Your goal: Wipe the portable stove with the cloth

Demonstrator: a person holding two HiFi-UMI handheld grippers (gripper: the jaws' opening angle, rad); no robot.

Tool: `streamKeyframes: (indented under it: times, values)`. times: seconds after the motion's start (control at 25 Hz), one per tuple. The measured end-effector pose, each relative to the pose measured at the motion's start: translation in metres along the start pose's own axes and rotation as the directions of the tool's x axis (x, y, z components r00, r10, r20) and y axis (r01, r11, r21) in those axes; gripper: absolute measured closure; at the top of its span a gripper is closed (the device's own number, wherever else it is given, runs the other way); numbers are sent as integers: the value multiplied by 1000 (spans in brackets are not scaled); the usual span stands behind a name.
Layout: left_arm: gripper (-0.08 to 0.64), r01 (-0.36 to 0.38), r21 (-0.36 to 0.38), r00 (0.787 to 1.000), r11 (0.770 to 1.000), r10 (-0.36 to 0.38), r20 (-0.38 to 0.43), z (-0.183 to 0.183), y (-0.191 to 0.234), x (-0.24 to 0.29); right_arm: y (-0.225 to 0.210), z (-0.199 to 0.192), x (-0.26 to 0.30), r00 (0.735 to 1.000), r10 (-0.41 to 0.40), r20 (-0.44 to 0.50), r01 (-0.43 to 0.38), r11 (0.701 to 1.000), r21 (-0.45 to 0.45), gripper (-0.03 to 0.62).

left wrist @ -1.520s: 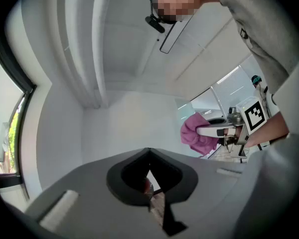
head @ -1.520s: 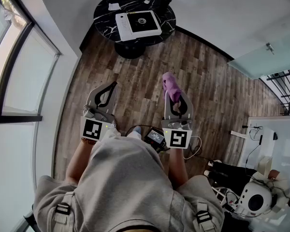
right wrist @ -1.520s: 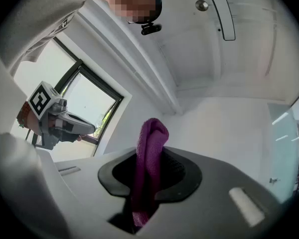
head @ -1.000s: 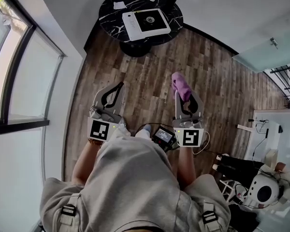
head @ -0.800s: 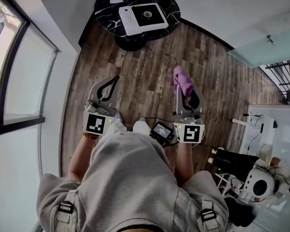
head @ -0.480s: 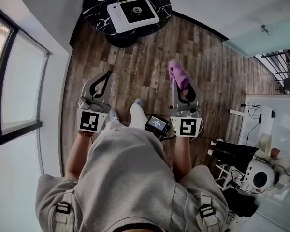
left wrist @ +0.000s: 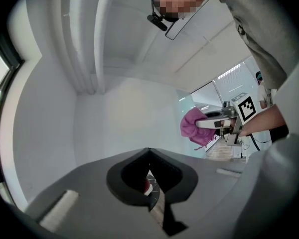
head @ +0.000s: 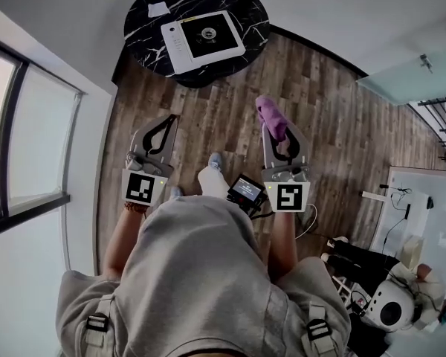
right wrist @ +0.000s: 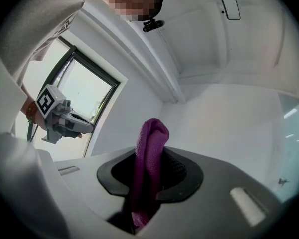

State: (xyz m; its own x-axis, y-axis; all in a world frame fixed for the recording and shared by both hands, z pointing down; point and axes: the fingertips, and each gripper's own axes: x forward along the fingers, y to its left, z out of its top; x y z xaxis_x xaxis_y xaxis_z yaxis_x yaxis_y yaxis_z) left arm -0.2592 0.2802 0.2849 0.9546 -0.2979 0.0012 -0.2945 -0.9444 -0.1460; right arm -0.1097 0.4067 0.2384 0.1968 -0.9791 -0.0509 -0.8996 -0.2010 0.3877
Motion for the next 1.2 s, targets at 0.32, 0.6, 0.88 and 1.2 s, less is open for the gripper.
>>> streamKeyframes:
  times: [0.32,0.6,0.88,1.2]
  values:
    - [565,-43,-49,995,998,38,-91,-10,-19,95,-74,-56,55,989,147,-28,-145,988,51,479]
    - [565,-90,-64,984,994,79,-157,-27,-18,131,-94,-87,99,977,213,9,-213,973,87,479]
    - [565,-85,-81,988,993,74,-139,-43,18,159,-115,-106,154,984,180,-7,-177,972,154,479]
    - [565,-37,-134,995,990,24,-96,-66,84,234,-145,-118,230,985,144,-90,-132,983,125,479]
